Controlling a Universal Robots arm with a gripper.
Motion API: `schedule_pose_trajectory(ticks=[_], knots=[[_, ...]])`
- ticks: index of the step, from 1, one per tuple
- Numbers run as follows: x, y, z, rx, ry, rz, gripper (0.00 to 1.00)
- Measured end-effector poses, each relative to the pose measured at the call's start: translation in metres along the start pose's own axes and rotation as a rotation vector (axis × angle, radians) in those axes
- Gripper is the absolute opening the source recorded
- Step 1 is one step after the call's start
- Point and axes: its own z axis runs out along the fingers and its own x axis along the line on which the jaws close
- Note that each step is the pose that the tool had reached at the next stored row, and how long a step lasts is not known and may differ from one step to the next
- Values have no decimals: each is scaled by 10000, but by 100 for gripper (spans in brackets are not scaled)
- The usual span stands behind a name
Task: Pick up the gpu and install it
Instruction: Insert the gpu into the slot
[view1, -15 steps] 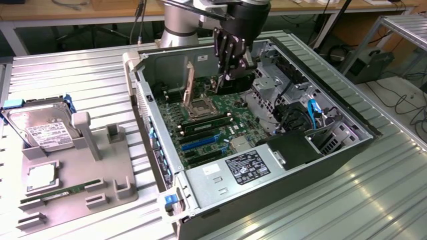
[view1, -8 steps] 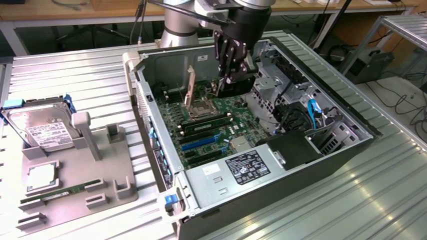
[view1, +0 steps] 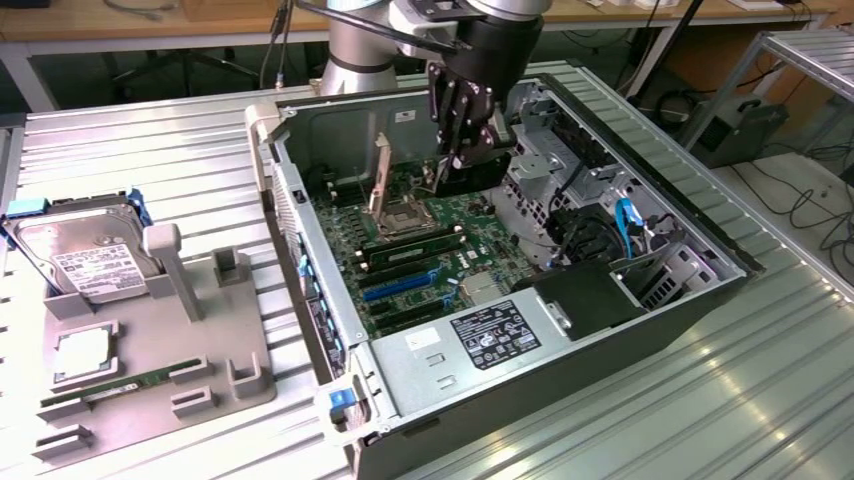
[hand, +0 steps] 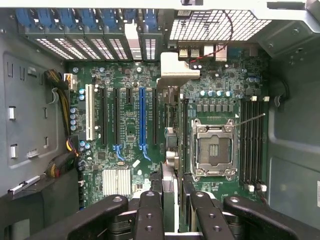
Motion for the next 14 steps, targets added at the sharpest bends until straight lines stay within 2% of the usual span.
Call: schedule_pose_trajectory(ticks=[14], knots=[[24, -2, 37, 0, 1, 0, 26]])
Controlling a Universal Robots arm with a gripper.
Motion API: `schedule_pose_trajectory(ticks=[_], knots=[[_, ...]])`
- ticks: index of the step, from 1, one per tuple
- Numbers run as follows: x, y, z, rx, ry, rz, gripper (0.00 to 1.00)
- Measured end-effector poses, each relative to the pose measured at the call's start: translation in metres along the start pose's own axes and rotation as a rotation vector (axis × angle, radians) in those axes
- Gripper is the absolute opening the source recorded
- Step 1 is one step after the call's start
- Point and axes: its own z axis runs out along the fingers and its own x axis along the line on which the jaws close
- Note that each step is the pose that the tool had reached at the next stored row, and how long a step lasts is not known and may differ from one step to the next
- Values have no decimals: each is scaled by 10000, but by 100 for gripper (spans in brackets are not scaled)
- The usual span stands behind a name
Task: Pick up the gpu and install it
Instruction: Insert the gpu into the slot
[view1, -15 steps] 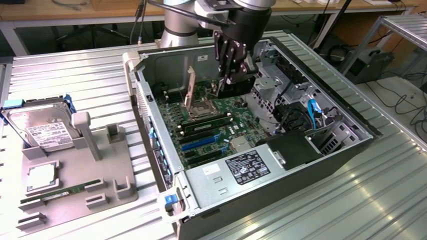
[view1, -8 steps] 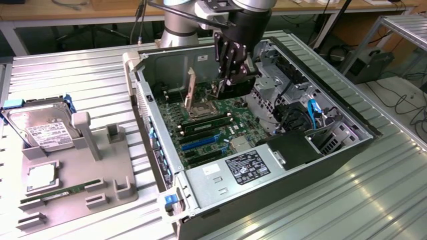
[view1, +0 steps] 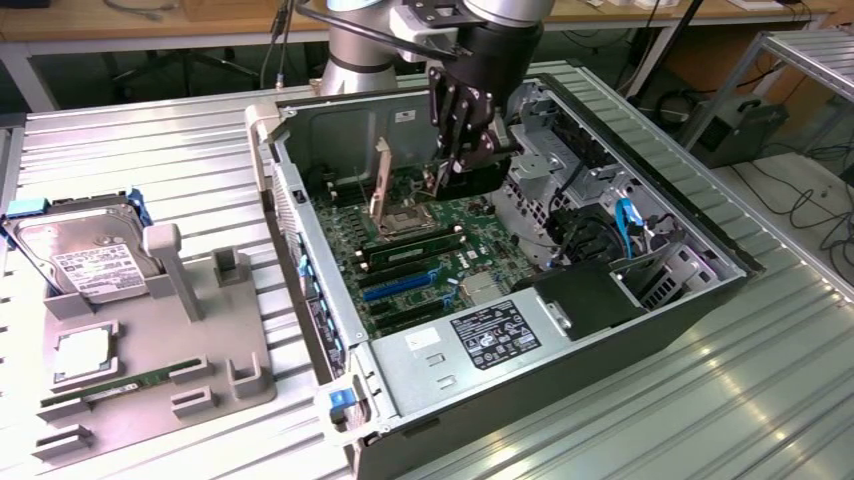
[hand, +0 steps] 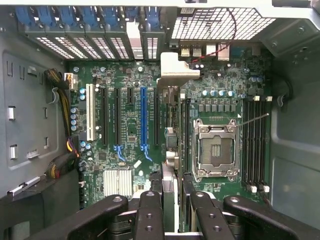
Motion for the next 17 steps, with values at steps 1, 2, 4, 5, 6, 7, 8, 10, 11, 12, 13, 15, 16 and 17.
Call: schedule_pose_trajectory(ticks=[1, 2, 4, 5, 6, 7, 8, 10, 11, 12, 13, 15, 16, 17], knots=[[1, 0, 1, 0, 0, 0, 26], [3, 0, 4, 0, 0, 0, 26], [6, 0, 8, 0, 0, 0, 26], [6, 0, 9, 0, 0, 0, 26], [8, 0, 10, 0, 0, 0, 26], [9, -1, 12, 0, 0, -1, 26], [10, 0, 13, 0, 0, 0, 26], [13, -1, 17, 0, -1, 0, 26], [14, -1, 18, 0, 0, 0, 26], [16, -1, 19, 0, 0, 0, 26], [17, -1, 21, 0, 0, 0, 26], [19, -1, 24, 0, 0, 0, 26], [21, -1, 25, 1, 0, 0, 26], [23, -1, 27, 1, -1, 0, 26]])
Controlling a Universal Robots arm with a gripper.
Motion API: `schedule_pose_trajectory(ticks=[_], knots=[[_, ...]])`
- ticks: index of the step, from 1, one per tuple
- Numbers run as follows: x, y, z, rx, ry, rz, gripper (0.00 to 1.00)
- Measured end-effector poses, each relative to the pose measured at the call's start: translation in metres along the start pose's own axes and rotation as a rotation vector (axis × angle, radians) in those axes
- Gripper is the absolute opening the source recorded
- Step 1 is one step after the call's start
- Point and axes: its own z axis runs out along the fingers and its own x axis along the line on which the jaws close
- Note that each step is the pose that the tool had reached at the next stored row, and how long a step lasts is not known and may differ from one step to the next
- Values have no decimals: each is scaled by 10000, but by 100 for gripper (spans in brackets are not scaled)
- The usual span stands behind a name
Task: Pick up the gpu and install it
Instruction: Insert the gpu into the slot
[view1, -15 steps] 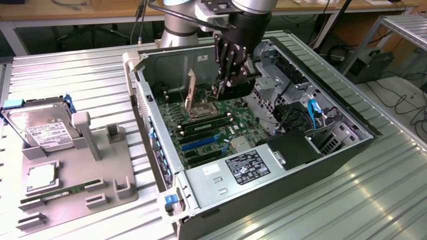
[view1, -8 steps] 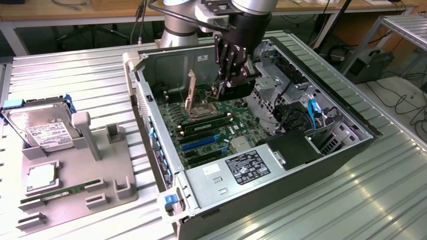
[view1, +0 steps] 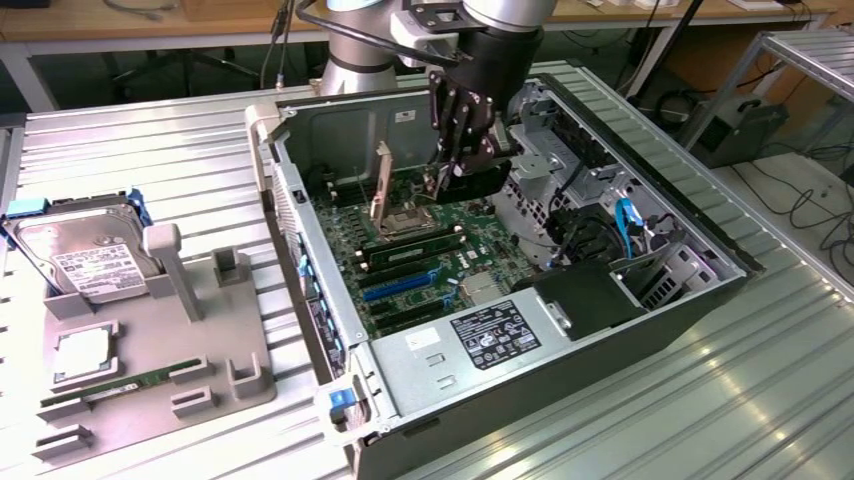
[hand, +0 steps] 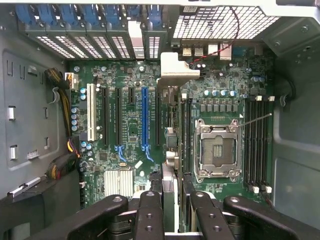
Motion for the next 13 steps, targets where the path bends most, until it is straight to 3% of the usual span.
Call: schedule_pose_trajectory(ticks=[13], knots=[[19, -1, 26, 0, 1, 0, 26]])
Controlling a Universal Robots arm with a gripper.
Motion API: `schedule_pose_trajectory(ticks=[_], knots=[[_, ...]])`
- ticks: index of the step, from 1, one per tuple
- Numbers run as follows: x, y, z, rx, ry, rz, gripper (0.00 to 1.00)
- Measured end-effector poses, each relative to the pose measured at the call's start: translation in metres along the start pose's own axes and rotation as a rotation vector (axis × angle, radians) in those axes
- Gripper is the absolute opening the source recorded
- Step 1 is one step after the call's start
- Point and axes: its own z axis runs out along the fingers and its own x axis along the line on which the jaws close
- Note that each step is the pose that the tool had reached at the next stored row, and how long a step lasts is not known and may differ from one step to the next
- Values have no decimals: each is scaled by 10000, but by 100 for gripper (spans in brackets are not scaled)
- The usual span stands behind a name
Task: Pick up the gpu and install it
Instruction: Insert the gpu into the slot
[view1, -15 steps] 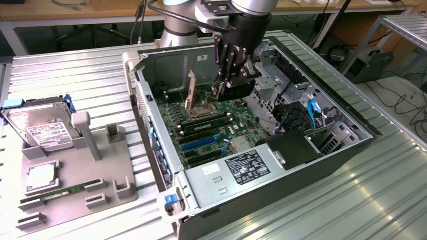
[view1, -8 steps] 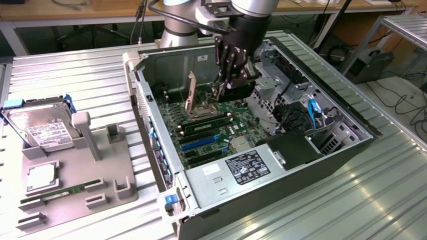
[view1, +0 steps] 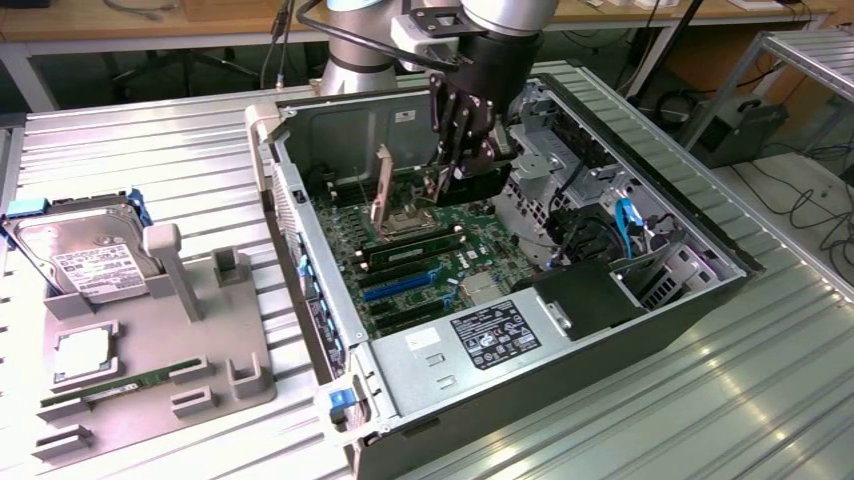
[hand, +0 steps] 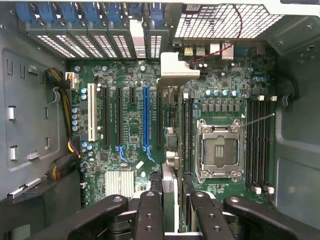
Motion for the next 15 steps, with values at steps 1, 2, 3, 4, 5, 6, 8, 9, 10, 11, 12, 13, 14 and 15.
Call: schedule_pose_trajectory(ticks=[1, 2, 3, 4, 5, 6, 8, 9, 10, 11, 12, 13, 14, 15], knots=[[2, 0, 3, 0, -1, 0, 26], [3, 0, 6, 0, 0, 0, 26], [4, 0, 7, 0, 0, 0, 26], [5, 0, 9, 0, -1, -1, 26], [6, -1, 11, 0, 0, 0, 26], [7, 0, 13, 0, -1, 0, 26], [9, -1, 15, 0, 0, 0, 26], [10, -1, 17, 0, 0, 0, 26], [12, -1, 19, 0, 0, -1, 26], [13, -1, 22, 0, -1, 0, 26], [15, -1, 25, 0, -1, -1, 26], [16, -1, 27, 0, -1, 0, 26], [17, -1, 29, 0, -1, 0, 26], [19, -1, 31, 0, 0, 0, 26]])
